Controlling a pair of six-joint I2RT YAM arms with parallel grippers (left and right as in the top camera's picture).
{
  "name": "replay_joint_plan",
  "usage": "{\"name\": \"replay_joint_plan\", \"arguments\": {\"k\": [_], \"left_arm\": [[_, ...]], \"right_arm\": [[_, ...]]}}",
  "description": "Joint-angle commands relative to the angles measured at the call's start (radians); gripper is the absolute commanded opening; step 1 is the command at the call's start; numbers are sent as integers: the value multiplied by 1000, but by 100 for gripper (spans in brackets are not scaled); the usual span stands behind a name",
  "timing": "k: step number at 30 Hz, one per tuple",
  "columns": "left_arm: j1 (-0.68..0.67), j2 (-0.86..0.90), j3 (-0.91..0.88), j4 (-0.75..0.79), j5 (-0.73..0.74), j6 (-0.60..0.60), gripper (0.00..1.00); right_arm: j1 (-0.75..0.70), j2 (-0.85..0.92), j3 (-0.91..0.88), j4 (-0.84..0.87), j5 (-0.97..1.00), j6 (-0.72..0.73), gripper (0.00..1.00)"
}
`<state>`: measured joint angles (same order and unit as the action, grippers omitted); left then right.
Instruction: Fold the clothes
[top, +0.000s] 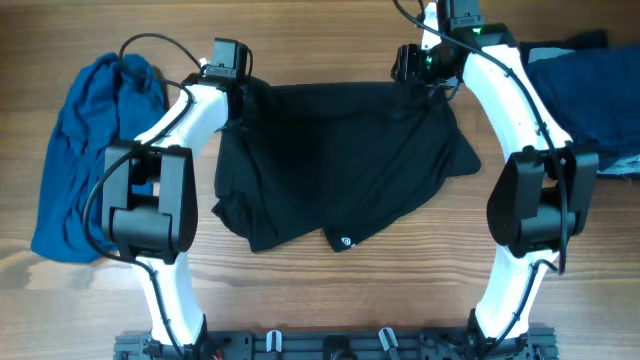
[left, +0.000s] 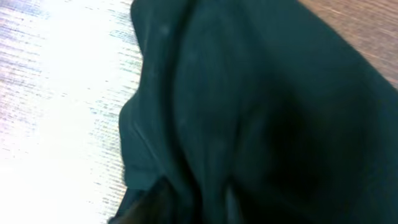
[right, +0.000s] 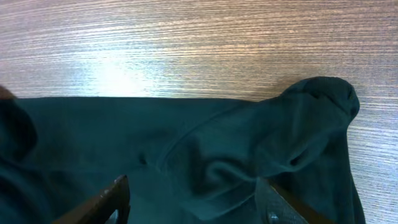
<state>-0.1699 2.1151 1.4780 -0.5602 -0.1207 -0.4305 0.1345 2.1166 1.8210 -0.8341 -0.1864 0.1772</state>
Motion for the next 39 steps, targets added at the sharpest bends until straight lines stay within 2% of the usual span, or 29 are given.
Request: {"name": "replay_joint_plan", "arguments": {"k": [1, 4, 11, 20, 25, 33, 39], "left_arm": [[7, 15, -8, 10, 8, 5, 14], [7, 15, -8, 11, 8, 5, 4], [6, -31, -5, -5, -52, 8, 4], [6, -147, -5, 0, -52, 8, 4], [6, -147, -5, 3, -53, 8, 4], [6, -147, -5, 12, -52, 8, 4], [6, -147, -5, 12, -52, 8, 4]], "right_arm": [[-3, 0, 3, -2, 9, -18, 65], [-3, 0, 3, -4, 9, -18, 65], [-3, 0, 3, -22, 5, -17, 64], [47, 3, 3, -111, 6, -17, 63], [98, 3, -34, -147, 103, 26, 61], [113, 4, -90, -109, 173, 73, 61], [114, 8, -137, -12, 171, 73, 61]]}}
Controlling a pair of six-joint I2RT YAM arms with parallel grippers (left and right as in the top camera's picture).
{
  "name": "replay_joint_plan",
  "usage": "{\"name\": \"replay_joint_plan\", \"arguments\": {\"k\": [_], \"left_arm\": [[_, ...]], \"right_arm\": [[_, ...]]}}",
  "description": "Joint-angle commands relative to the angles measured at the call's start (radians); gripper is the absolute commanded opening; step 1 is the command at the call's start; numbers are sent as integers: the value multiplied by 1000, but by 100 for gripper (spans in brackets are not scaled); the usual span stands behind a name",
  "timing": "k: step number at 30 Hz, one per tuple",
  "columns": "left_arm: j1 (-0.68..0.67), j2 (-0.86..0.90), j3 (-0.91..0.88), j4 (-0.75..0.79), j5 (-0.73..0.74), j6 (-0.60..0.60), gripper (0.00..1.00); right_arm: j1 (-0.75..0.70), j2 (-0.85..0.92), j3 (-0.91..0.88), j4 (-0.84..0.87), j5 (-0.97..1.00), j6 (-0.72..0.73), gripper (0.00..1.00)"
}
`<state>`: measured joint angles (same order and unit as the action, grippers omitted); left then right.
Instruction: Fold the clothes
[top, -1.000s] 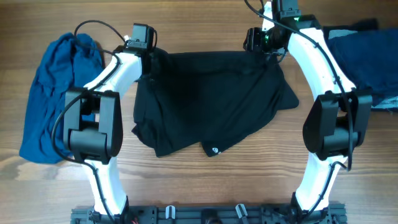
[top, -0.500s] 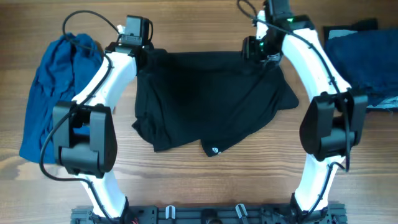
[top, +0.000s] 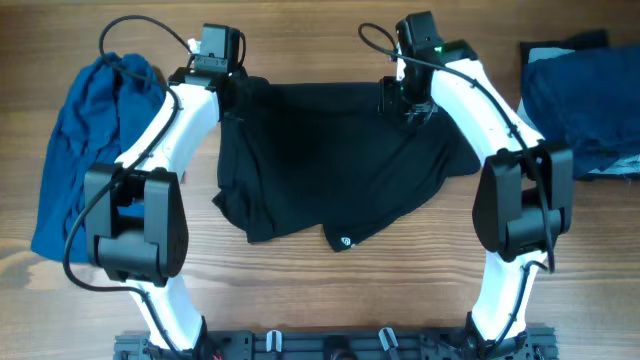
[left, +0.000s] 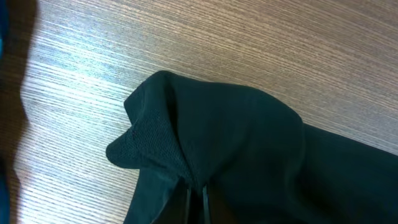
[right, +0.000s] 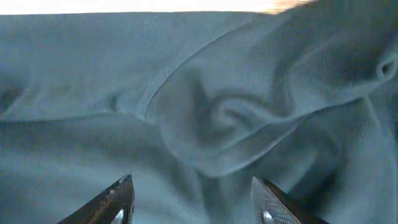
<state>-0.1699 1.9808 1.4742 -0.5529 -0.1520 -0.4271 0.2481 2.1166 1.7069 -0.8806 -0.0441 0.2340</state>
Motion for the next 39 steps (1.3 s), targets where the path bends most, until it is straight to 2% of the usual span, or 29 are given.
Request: {"name": "replay_joint_plan", "arguments": {"k": [1, 19, 21, 24, 26, 28, 33, 39], "left_arm": [[6, -13, -2, 5, -21, 5, 4], [6, -13, -2, 5, -21, 5, 4], [6, -13, -2, 5, -21, 5, 4], [6, -13, -2, 5, -21, 5, 4], [6, -13, -2, 4, -21, 5, 4], [6, -13, -2, 5, -21, 5, 4], [6, -23, 2, 15, -56, 42, 4], [6, -114, 13, 15, -78, 65, 4]], "right_arm": [[1, 10, -26, 42, 29, 16, 61], [1, 114, -27, 109, 29, -2, 59], [1, 119, -27, 112, 29, -1, 50], [1, 119, -27, 131, 29, 2, 25], [1, 119, -27, 139, 29, 5, 13], [1, 119, -27, 143, 30, 5, 6], [-4, 103, 13, 115, 29, 6, 5], [-21, 14, 103, 31, 28, 1, 4]]}}
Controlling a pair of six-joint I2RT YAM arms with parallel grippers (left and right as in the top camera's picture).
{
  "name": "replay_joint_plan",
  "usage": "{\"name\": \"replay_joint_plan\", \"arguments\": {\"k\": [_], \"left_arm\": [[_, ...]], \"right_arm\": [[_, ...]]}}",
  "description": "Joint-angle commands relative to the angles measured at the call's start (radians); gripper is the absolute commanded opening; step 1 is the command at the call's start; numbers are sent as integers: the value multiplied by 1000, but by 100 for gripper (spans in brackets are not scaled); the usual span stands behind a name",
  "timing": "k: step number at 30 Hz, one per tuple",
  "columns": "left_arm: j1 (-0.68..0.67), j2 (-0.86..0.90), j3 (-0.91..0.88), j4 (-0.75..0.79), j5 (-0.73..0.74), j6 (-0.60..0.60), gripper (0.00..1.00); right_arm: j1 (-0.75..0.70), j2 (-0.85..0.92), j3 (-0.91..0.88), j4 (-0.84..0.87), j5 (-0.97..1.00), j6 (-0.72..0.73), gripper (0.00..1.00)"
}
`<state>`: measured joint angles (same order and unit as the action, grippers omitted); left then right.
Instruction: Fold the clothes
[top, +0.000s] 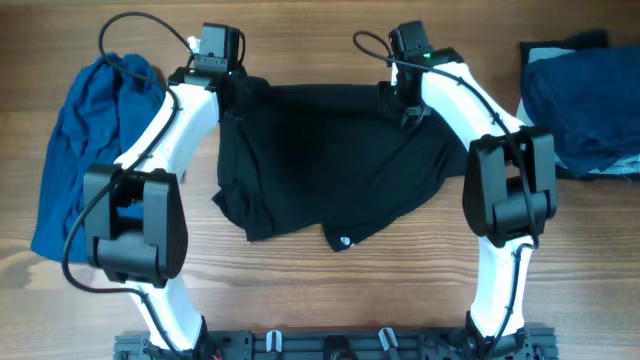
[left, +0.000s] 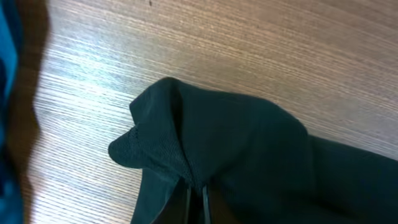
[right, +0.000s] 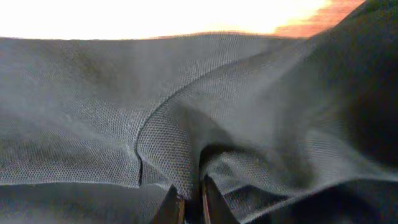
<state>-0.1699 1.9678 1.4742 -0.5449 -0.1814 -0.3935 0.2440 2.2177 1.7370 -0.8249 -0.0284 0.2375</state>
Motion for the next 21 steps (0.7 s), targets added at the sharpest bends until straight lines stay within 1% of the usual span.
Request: {"name": "replay_joint_plan", "arguments": {"k": [1, 7, 16, 17, 21], "left_arm": [[6, -127, 13, 7, -48, 32, 4], [6, -231, 13, 2, -48, 50, 4], [6, -355, 13, -12, -48, 51, 4], [6, -382, 13, -12, -48, 68, 4], [6, -443, 13, -12, -48, 99, 4]], "right_arm": [[-20, -109, 89, -45, 11, -12, 4], [-42, -256, 108, -114, 6, -45, 4], [-103, -517, 109, -149, 6, -56, 4], [-116, -557, 109, -153, 6, -62, 4], [-135, -623, 109, -167, 5, -67, 4]]}}
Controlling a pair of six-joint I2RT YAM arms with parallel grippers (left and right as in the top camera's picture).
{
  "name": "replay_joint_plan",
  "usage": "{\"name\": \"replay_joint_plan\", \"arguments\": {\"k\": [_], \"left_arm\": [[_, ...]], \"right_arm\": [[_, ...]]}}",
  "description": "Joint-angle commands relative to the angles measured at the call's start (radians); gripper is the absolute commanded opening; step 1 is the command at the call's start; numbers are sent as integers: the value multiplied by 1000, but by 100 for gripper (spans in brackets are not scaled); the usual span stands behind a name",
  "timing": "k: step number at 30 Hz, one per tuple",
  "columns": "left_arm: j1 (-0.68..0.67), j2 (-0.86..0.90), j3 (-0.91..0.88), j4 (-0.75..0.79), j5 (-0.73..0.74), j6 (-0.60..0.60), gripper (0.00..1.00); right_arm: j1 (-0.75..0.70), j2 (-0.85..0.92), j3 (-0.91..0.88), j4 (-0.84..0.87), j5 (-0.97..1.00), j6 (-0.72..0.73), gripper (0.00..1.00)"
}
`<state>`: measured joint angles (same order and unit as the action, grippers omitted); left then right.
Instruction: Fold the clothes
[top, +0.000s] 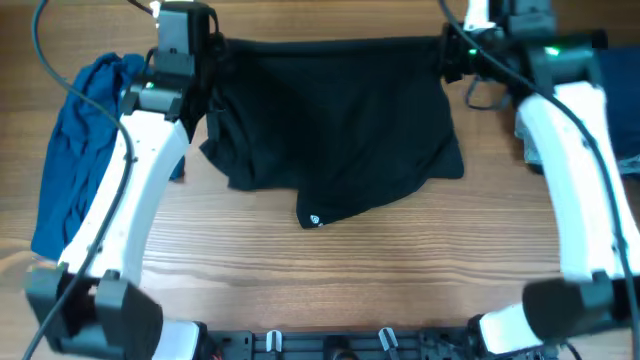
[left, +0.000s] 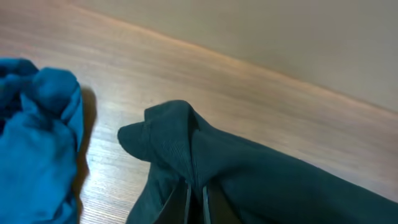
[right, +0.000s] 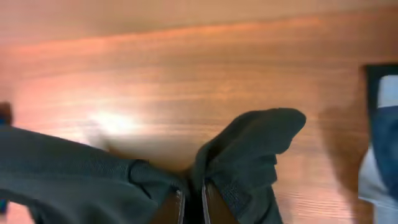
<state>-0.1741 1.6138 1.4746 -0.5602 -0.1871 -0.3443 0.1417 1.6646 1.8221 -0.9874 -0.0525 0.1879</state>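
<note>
A black garment (top: 335, 125) hangs lifted by its top edge, stretched between both grippers, its lower part with a small white logo draping to the table. My left gripper (top: 210, 52) is shut on the garment's top left corner (left: 171, 134), fingers pinching cloth (left: 196, 202). At the top right corner, my right gripper (top: 447, 55) is shut on the cloth (right: 249, 149), with the fold running into its jaws (right: 192, 205).
A crumpled blue garment (top: 75, 150) lies at the left of the wooden table (top: 330, 280), also seen in the left wrist view (left: 34, 149). A dark blue cloth pile (top: 625, 95) sits at the right edge behind the right arm.
Both grippers have risen with the garment's top corners, which now sit high and wide apart. The top edge is pulled taut and the body hangs off the table.
At first the left gripper was low on the top left corner and the right one stood open over the top right. Then the left was pinched on its corner, then the right had shut too. Now both hold the garment raised.
</note>
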Motion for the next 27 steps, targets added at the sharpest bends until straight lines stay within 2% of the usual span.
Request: {"name": "replay_joint_plan", "arguments": {"k": [1, 11, 19, 27], "left_arm": [[11, -108, 12, 3, -42, 50, 4], [-5, -196, 12, -22, -15, 49, 4], [-35, -148, 12, -92, 26, 49, 4], [-42, -89, 12, -236, 30, 45, 8]], "right_arm": [[-35, -86, 24, -8, 26, -27, 4], [-35, -117, 24, -40, 0, -31, 4], [-35, -114, 23, -48, -20, -31, 4], [-35, -72, 22, -62, -27, -31, 4]]}}
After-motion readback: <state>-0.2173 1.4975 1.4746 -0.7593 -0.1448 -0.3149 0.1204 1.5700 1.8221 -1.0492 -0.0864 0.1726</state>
